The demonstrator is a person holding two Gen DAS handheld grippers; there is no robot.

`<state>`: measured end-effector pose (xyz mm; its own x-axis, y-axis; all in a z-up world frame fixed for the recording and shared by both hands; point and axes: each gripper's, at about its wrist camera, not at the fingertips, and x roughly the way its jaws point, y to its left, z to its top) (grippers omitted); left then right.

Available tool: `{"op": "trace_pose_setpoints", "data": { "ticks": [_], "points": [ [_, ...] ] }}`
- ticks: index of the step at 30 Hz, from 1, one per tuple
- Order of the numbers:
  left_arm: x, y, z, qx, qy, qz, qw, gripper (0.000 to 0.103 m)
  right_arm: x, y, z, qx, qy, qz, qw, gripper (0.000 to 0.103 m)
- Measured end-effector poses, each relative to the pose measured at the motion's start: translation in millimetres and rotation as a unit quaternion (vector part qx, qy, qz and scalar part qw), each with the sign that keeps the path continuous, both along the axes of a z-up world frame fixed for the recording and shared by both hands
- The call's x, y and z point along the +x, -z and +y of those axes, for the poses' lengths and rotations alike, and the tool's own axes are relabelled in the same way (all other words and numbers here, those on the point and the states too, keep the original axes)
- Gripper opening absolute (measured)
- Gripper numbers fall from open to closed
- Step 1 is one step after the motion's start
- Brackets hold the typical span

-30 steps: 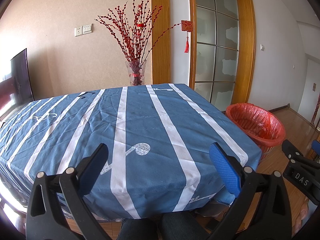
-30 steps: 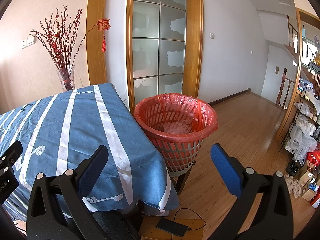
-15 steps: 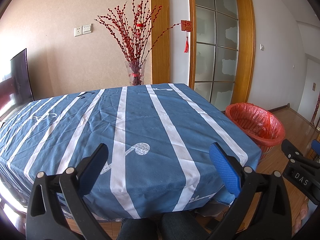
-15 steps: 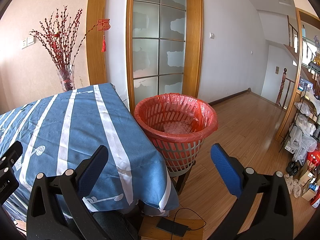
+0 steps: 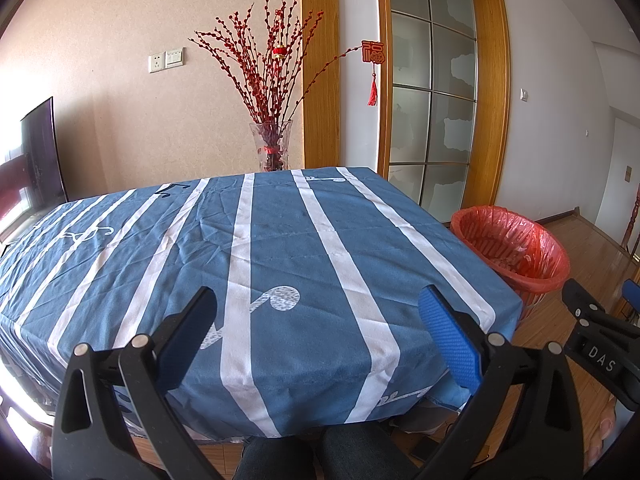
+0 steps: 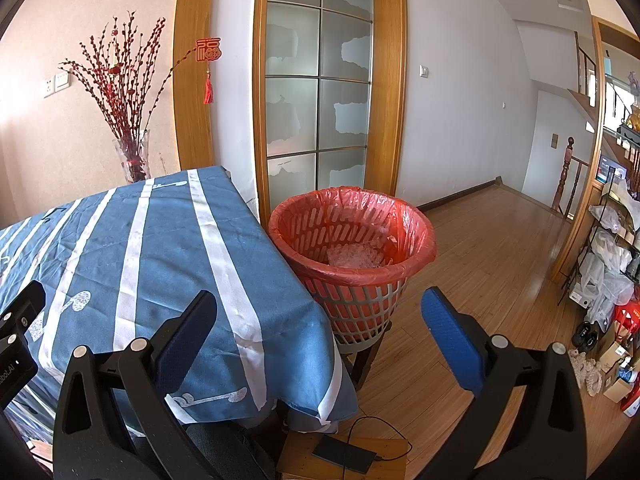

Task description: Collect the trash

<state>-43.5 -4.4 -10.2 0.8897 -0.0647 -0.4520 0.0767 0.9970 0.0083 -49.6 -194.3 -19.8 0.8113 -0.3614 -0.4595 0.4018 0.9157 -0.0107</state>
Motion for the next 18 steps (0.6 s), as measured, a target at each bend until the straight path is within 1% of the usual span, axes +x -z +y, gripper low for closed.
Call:
{"op": "trace_pose_setpoints", "data": {
  "ticks": [18],
  "points": [
    [0.3, -0.4, -0.4, 0.0, 0.0, 0.001, 1.0, 0.099, -0.5, -0.1, 0.2, 0.001, -0.001, 0.001, 1.0, 0.101]
  ]
}}
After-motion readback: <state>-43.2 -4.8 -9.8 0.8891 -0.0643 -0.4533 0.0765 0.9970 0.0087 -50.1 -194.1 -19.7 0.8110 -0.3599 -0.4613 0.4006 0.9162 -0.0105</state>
